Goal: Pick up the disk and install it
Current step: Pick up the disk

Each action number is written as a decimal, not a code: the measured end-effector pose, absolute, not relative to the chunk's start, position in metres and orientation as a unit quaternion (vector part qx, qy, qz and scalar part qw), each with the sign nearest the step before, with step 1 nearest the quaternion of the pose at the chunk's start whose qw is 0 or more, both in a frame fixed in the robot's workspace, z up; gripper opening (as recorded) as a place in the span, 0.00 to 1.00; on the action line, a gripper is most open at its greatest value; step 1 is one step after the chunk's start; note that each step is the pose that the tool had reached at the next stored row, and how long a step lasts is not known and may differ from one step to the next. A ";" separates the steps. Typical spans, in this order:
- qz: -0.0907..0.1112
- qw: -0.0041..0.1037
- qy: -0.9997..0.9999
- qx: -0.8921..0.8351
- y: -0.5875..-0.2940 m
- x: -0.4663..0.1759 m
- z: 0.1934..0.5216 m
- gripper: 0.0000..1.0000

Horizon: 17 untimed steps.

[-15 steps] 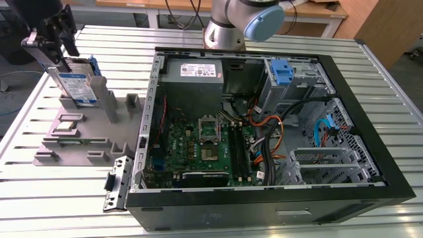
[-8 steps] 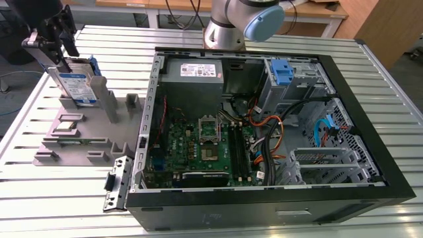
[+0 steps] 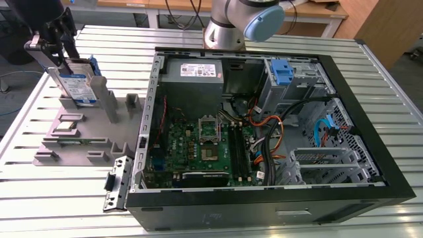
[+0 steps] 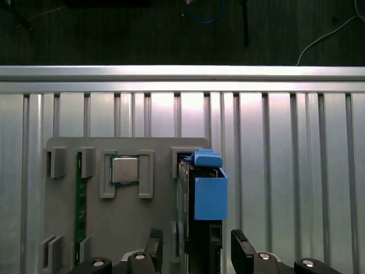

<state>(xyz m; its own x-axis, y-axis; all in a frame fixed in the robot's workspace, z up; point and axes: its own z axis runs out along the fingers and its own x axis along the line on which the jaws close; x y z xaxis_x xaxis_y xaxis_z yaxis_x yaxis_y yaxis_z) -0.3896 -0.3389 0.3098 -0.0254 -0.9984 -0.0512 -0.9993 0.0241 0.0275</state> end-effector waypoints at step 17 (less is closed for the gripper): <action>0.044 0.018 0.699 -0.713 -0.339 -0.390 0.299 0.59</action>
